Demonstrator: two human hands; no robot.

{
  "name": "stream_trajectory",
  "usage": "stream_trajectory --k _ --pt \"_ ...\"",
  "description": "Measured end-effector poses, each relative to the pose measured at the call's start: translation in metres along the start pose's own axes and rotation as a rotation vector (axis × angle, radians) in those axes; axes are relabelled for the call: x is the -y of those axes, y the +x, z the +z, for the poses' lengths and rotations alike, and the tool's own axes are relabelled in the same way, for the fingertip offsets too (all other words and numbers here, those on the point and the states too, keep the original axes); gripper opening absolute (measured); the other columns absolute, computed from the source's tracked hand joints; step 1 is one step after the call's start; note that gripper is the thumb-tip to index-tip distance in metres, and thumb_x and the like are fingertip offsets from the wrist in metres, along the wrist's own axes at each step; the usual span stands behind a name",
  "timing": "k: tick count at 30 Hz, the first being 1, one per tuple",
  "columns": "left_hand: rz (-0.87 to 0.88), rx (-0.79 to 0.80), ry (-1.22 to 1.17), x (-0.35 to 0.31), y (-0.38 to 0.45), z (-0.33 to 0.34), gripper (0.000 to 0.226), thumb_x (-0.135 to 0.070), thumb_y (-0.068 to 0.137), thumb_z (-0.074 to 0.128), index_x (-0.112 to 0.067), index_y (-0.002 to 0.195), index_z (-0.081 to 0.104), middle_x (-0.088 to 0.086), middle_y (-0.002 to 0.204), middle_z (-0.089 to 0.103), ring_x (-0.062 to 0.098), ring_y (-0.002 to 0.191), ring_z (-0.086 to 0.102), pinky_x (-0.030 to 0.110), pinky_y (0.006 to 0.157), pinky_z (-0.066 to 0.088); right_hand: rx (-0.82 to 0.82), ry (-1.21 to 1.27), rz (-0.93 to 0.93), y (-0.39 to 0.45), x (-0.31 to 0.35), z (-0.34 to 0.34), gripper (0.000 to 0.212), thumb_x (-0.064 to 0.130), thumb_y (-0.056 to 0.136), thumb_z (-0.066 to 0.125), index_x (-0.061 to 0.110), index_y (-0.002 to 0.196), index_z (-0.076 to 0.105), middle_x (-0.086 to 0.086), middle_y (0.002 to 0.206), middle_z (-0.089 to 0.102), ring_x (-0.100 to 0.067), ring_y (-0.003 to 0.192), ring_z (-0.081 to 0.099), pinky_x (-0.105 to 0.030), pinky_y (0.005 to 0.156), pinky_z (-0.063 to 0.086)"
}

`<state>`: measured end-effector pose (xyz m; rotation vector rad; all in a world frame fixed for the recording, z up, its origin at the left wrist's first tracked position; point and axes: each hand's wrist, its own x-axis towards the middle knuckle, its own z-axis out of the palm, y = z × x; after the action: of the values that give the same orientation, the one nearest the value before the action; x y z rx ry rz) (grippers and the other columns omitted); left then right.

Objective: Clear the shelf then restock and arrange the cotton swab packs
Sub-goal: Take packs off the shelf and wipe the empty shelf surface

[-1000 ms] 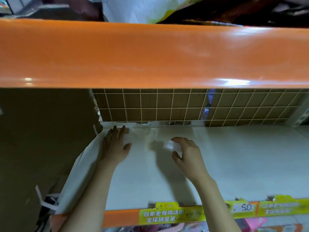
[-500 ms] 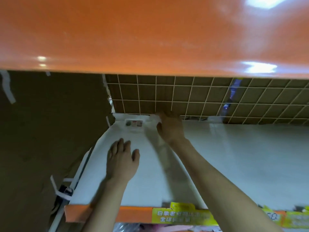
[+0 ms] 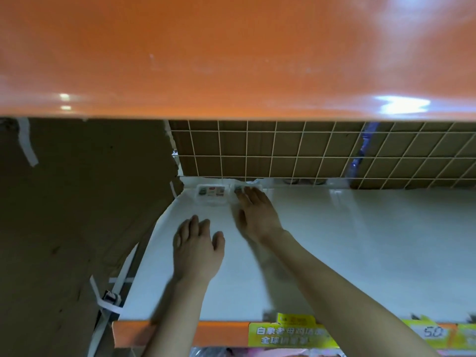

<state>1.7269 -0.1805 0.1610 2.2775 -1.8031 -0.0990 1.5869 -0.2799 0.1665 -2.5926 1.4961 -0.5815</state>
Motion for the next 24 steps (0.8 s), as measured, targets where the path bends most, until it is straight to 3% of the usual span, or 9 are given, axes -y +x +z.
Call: stream_trajectory --k 3,7,12,15,18,21,24 --pt "0.007 -0.003 -0.005 0.001 -0.001 -0.001 0.056 -0.049 0.098 0.022 -0.022 0.145 0.031 0.003 0.156 0.023 0.022 0.144 0.012 0.036 0.116 0.009 0.024 0.009 -0.001 0.003 0.002 -0.006 0.055 0.016 0.088 0.051 0.005 0.141 0.038 -0.017 0.140 0.043 -0.036 0.132 0.034 -0.042 0.112 0.026" --pt "0.009 0.004 -0.033 0.001 -0.001 -0.001 0.055 -0.049 0.098 0.024 -0.022 0.146 0.029 0.003 0.156 0.021 0.022 0.145 0.010 0.036 0.116 0.008 -0.009 0.063 0.003 -0.002 0.002 -0.007 0.053 0.020 0.081 0.046 0.002 0.131 0.051 -0.020 0.128 0.054 -0.040 0.120 0.048 -0.048 0.101 0.041" --pt "0.042 -0.020 -0.055 0.000 -0.001 -0.002 0.051 -0.044 0.098 0.032 -0.019 0.142 0.038 0.007 0.153 0.029 0.025 0.143 0.016 0.037 0.115 0.012 0.013 0.036 0.067 -0.024 -0.010 -0.015 0.057 0.025 0.079 0.040 0.002 0.130 0.051 -0.021 0.132 0.052 -0.040 0.120 0.049 -0.051 0.102 0.040" --pt "0.054 -0.092 -0.148 0.006 0.004 0.001 0.041 -0.034 0.093 0.051 -0.011 0.126 0.058 0.012 0.136 0.051 0.029 0.134 0.034 0.043 0.115 0.021 -0.001 0.046 0.133 -0.051 -0.031 -0.029 0.050 0.020 0.076 0.048 -0.003 0.119 0.058 -0.028 0.124 0.056 -0.045 0.115 0.052 -0.051 0.100 0.041" --pt "0.029 -0.211 -0.210 0.004 0.005 0.003 0.026 -0.022 0.088 0.060 -0.006 0.107 0.068 0.015 0.113 0.066 0.033 0.115 0.053 0.047 0.104 0.036 -0.105 0.123 0.244 -0.089 -0.055 -0.049 0.040 0.016 0.074 0.051 -0.001 0.108 0.064 -0.028 0.118 0.059 -0.044 0.113 0.054 -0.043 0.094 0.045" --pt "0.029 -0.231 -0.253 -0.020 -0.002 0.001 0.033 -0.028 0.086 0.051 -0.004 0.098 0.070 0.016 0.101 0.069 0.035 0.101 0.061 0.048 0.095 0.044 -0.197 0.165 0.350 -0.128 -0.081 -0.067 0.039 0.015 0.076 0.050 0.000 0.110 0.064 -0.022 0.116 0.060 -0.039 0.109 0.055 -0.036 0.089 0.046" --pt "0.076 -0.271 -0.329 -0.063 -0.010 0.000 0.049 -0.038 0.081 0.040 -0.002 0.092 0.072 0.018 0.093 0.070 0.037 0.091 0.064 0.048 0.087 0.049 -0.168 0.144 0.428 -0.154 -0.110 -0.081 0.041 0.022 0.077 0.044 0.004 0.109 0.063 -0.014 0.115 0.060 -0.035 0.107 0.053 -0.031 0.085 0.043"
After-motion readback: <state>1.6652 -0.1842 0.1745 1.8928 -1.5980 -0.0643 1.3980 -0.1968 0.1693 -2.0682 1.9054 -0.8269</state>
